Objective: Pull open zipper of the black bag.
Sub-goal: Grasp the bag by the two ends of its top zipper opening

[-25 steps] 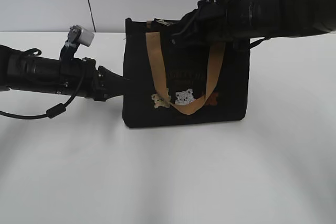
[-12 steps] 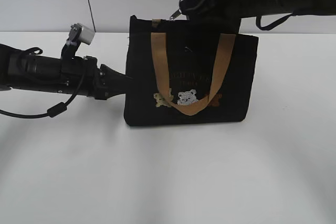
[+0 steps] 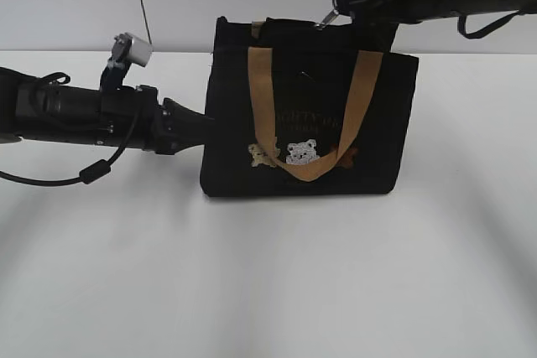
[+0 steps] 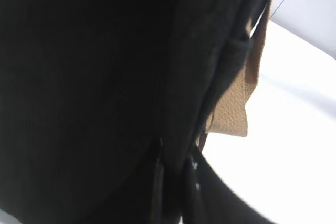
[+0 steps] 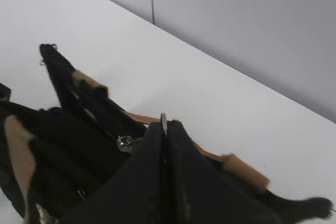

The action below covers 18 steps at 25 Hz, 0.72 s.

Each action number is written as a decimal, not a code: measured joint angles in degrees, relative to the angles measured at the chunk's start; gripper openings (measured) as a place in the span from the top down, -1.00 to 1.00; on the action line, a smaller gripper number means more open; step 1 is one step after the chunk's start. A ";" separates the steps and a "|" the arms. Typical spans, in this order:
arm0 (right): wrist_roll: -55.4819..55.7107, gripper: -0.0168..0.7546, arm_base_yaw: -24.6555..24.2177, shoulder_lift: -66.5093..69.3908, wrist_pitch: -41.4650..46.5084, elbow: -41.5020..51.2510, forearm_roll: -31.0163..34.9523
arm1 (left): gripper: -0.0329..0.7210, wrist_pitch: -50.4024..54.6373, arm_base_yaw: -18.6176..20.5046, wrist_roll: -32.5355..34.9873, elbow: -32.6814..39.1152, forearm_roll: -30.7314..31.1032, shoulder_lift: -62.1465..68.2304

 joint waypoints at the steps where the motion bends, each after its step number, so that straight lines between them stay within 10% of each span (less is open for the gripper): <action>1: 0.69 1.00 -0.99 0.00 0.05 0.00 -0.79 | 0.83 -0.40 0.00 0.00 -0.01 0.00 0.00; 12: 23.40 1.00 -8.96 -0.88 4.77 -0.17 -25.10 | 0.83 -3.17 0.24 0.00 0.04 0.96 0.00; 18: 26.02 1.00 -9.09 -0.88 6.88 -0.17 -27.63 | 0.83 -3.65 0.24 0.00 0.04 1.06 0.00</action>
